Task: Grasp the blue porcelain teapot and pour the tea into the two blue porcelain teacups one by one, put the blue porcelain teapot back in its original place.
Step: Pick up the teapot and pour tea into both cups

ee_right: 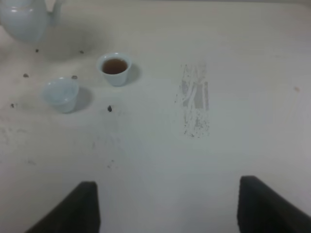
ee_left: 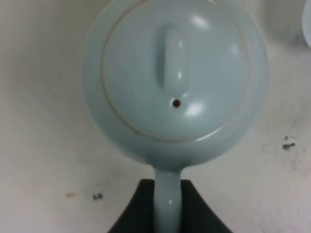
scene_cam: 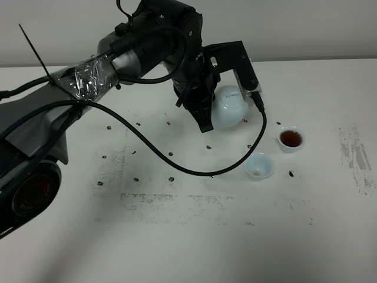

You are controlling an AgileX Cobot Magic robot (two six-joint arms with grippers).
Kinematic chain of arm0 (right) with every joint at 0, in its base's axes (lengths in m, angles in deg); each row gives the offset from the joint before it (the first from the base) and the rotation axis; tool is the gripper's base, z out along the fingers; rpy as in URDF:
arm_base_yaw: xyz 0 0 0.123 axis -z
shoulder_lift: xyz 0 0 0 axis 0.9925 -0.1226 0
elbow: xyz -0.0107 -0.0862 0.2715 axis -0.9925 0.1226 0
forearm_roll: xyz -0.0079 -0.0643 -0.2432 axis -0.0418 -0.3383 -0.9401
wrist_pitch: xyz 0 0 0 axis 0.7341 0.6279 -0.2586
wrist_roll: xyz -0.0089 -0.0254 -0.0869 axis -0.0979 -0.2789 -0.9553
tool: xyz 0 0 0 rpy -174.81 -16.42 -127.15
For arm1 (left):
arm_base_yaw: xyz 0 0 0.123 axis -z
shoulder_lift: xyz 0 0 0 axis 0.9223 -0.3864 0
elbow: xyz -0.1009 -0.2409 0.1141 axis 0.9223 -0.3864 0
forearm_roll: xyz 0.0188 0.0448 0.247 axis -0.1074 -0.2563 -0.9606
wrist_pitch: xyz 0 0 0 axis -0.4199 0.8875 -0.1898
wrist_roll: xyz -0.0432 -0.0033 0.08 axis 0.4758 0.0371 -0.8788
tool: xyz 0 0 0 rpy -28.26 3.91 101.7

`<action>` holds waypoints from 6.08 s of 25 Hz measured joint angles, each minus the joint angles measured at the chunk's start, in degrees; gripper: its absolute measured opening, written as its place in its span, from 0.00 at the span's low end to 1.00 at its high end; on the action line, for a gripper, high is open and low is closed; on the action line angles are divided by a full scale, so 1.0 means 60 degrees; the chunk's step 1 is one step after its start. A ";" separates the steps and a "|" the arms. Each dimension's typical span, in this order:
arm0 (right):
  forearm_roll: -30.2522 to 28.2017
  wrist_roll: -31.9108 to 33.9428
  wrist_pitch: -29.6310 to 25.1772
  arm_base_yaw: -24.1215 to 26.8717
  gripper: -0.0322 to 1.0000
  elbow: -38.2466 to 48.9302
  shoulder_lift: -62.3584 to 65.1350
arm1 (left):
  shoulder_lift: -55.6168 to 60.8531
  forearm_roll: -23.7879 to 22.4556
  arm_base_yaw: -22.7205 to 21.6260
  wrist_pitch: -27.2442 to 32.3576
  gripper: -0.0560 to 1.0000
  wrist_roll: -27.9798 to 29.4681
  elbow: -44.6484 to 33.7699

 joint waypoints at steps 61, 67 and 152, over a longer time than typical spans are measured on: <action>0.0020 0.0000 0.0000 0.0000 0.59 0.0007 0.0000 | 0.1859 0.0033 -0.0905 -0.2642 0.11 -0.2267 -0.5335; 0.0020 0.0000 0.0000 0.0000 0.59 0.0007 0.0000 | 0.2030 0.0206 -0.0905 -0.2888 0.11 -0.2428 -0.5335; 0.0020 0.0000 0.0000 0.0000 0.59 0.0007 0.0000 | 0.1789 -0.0900 0.0278 -0.7460 0.11 -1.0297 -0.5414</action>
